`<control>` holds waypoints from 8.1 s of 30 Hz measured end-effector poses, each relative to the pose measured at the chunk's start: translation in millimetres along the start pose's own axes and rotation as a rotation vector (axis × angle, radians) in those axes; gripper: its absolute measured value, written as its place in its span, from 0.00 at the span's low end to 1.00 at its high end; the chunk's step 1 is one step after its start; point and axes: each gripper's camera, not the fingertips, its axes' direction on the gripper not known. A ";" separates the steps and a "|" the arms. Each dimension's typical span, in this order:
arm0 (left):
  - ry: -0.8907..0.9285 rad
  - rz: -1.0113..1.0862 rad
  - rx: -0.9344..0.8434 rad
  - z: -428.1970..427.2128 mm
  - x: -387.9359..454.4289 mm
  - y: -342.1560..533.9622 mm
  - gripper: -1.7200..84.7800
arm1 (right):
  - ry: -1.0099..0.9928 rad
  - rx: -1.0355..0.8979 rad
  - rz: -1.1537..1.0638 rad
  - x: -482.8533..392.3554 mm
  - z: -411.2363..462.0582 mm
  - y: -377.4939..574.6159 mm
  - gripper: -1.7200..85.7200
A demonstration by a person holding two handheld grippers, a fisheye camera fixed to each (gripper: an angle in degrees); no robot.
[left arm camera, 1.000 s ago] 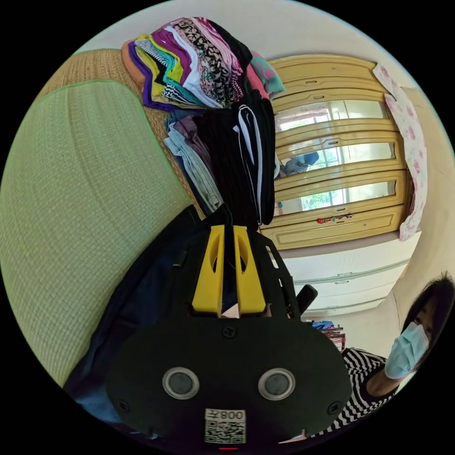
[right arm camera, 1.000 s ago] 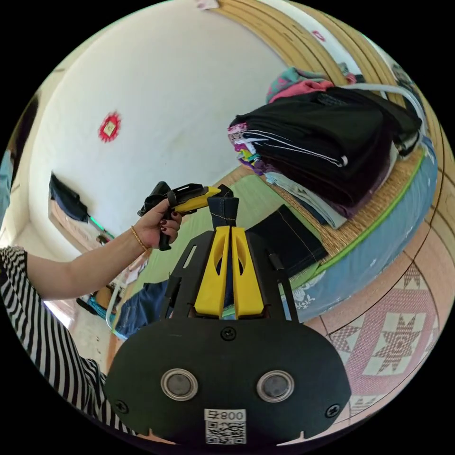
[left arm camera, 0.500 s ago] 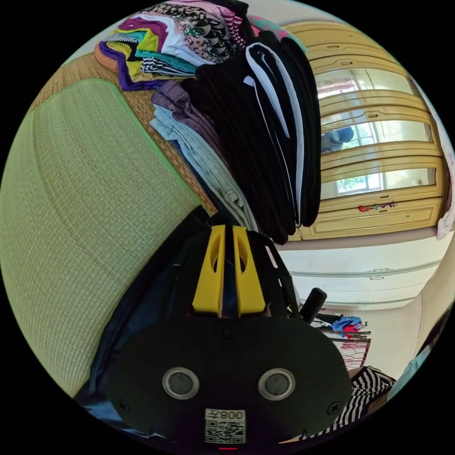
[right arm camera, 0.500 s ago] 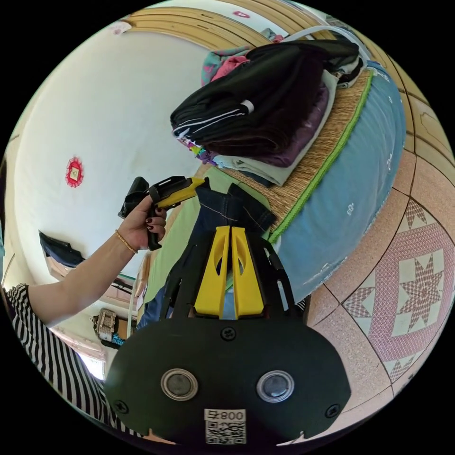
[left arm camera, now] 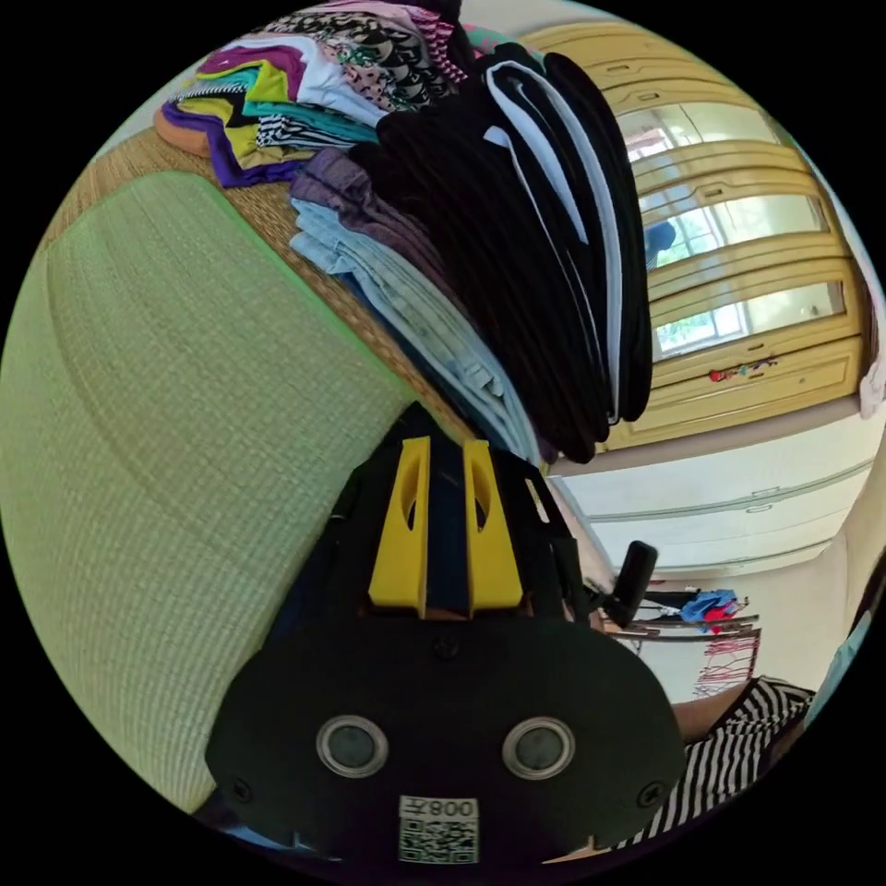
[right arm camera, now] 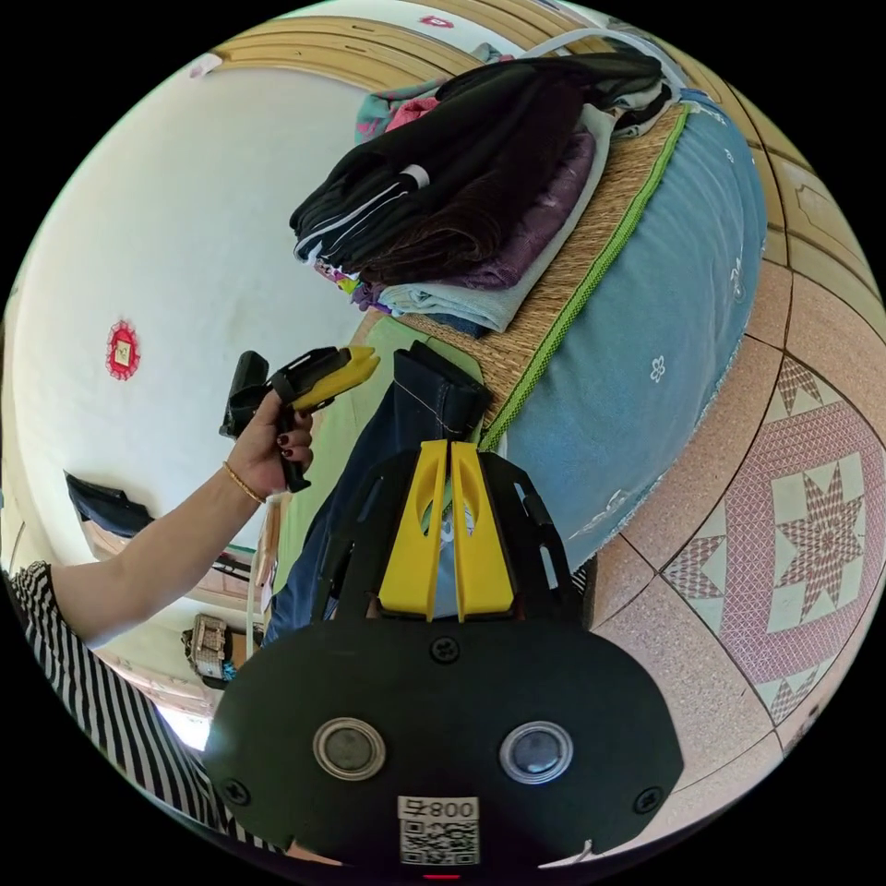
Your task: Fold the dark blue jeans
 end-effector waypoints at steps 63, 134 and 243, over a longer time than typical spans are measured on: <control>-0.323 -0.309 0.135 -266.6 -177.4 535.6 0.10 | 0.062 -0.405 -0.584 -296.2 322.6 17.4 0.02; -0.384 -0.233 0.285 -369.2 -318.7 854.8 0.03 | 0.471 -0.682 -1.341 -503.0 757.8 230.4 0.03; -0.508 -0.472 0.330 -370.6 -403.2 903.8 0.02 | 0.147 -0.685 -1.006 -487.2 856.0 373.8 0.02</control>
